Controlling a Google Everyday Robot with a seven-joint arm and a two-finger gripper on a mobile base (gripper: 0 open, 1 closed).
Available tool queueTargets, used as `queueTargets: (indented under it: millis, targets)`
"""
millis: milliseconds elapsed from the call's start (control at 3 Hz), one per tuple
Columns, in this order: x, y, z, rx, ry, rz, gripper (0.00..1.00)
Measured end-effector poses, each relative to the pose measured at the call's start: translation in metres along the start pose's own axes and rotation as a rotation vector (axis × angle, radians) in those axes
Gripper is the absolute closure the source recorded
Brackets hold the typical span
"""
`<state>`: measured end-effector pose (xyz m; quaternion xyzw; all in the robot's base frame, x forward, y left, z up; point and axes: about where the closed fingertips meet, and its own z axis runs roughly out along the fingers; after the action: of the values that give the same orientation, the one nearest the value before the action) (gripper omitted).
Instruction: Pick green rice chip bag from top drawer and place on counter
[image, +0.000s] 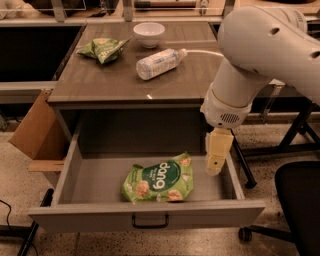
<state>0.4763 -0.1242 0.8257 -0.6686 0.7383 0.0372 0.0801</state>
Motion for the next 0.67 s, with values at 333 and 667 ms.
queueTargets:
  millis: [333, 667]
  targets:
    - [-0.011, -0.018, 0.033, -0.01, 0.003, 0.003, 0.0]
    - [-0.027, -0.036, 0.072, -0.03, -0.002, 0.016, 0.0]
